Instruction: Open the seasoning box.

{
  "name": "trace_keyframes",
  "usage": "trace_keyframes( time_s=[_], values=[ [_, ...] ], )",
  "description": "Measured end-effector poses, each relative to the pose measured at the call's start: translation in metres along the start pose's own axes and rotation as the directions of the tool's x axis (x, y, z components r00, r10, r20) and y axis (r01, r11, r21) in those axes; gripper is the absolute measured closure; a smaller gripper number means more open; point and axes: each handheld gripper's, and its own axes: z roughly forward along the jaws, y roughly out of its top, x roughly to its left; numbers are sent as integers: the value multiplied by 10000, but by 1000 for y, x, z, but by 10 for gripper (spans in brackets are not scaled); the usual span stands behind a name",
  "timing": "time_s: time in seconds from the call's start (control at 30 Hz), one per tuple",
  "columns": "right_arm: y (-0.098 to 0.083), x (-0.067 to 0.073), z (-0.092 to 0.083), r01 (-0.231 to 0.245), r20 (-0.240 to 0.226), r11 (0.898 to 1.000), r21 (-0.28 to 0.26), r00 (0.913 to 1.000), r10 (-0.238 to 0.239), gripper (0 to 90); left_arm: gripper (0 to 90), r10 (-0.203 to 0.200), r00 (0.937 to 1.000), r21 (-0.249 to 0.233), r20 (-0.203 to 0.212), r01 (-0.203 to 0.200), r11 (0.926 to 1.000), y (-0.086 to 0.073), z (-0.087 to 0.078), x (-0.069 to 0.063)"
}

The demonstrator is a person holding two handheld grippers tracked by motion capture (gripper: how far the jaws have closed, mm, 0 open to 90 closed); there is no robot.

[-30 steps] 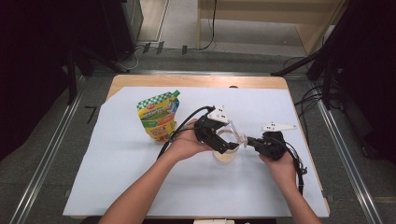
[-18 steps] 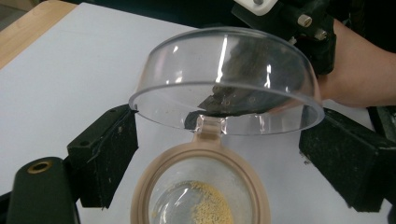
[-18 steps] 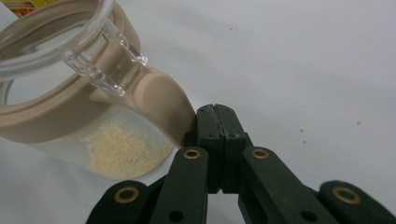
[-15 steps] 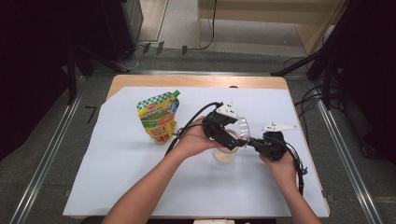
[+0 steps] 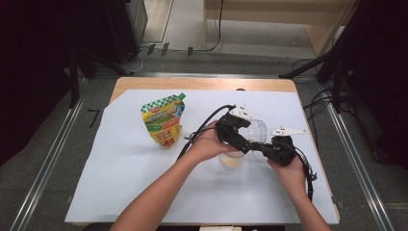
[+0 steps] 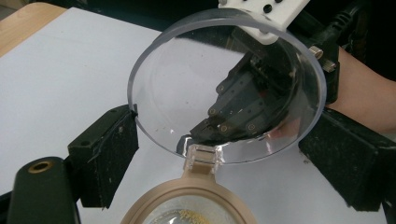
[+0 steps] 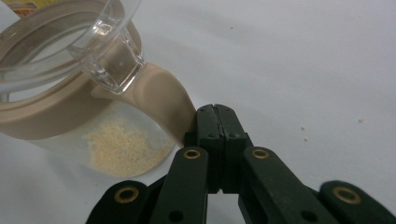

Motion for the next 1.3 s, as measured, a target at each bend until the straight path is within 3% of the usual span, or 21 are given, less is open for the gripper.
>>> trace_keyframes(
  time_s=[0.5,0.6,0.93,1.07,1.23,1.3],
  values=[
    [0,-2,-2,13,46,10000,-80,10000,-13,893,122,-189,9998,114,-74,190,9998,1,-3,-3],
    [0,-1,-2,62,22,10000,-67,10000,-62,893,84,150,9996,58,-238,-148,9999,3,-5,-7],
    [-1,-2,-7,-21,6,9999,-166,10000,21,885,84,-214,9997,144,-103,215,9997,0,-16,-6],
    [-3,-1,-16,2,25,9995,-319,10000,-1,879,106,-223,9997,337,26,222,9992,-6,-24,-7],
    [-8,5,-29,245,226,9991,-334,9995,-237,845,222,-531,9984,284,180,526,9982,-17,-36,-5],
    [-9,10,-35,39,27,9995,-307,10000,-38,823,254,-752,9970,449,187,743,9962,-22,-40,-3]
  ],
)
